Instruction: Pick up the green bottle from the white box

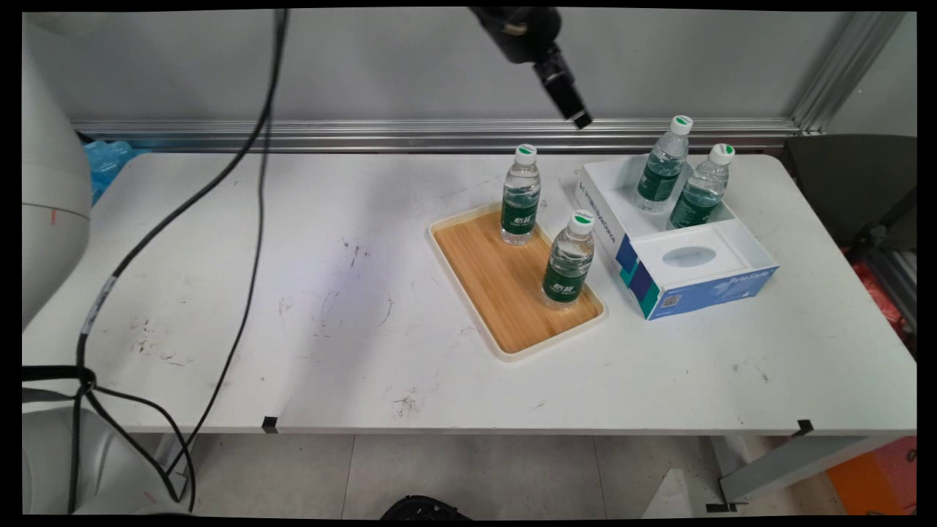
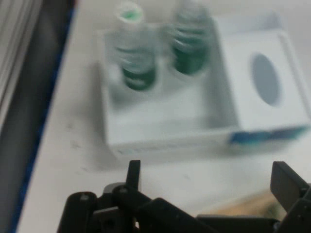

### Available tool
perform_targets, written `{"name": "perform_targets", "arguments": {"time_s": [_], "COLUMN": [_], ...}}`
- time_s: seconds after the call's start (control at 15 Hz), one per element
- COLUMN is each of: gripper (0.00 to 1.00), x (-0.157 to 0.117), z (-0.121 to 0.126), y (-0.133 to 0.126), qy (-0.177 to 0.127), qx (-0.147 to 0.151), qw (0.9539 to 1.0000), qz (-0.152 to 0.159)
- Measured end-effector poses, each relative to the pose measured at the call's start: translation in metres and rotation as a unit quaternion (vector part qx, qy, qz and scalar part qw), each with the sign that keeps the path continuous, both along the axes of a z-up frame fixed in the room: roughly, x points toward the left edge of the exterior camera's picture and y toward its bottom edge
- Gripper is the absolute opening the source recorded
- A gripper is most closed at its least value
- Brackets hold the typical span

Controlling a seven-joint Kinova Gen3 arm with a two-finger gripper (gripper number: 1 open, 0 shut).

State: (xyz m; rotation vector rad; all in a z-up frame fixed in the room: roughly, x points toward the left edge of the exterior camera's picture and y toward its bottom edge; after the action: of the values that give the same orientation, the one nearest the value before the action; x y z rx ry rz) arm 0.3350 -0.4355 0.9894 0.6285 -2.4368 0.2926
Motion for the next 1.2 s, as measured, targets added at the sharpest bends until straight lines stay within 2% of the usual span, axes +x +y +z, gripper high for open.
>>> {"name": "perform_targets", "arguments": {"time_s": [0.2, 0.4, 1.2], "gripper": [1.0, 1.0, 1.0], "x": [-0.018, -0.037, -0.103], "z": [-0.016, -0.036, -0.116], "y": [-0.033, -0.06, -0.119], "qy": [0.008, 0.012, 0.029], "qx": [-0.014, -0.021, -0.016], "qw": [0.9994, 0.9989, 0.9994], "qz": [0.03, 0.039, 0.012]}}
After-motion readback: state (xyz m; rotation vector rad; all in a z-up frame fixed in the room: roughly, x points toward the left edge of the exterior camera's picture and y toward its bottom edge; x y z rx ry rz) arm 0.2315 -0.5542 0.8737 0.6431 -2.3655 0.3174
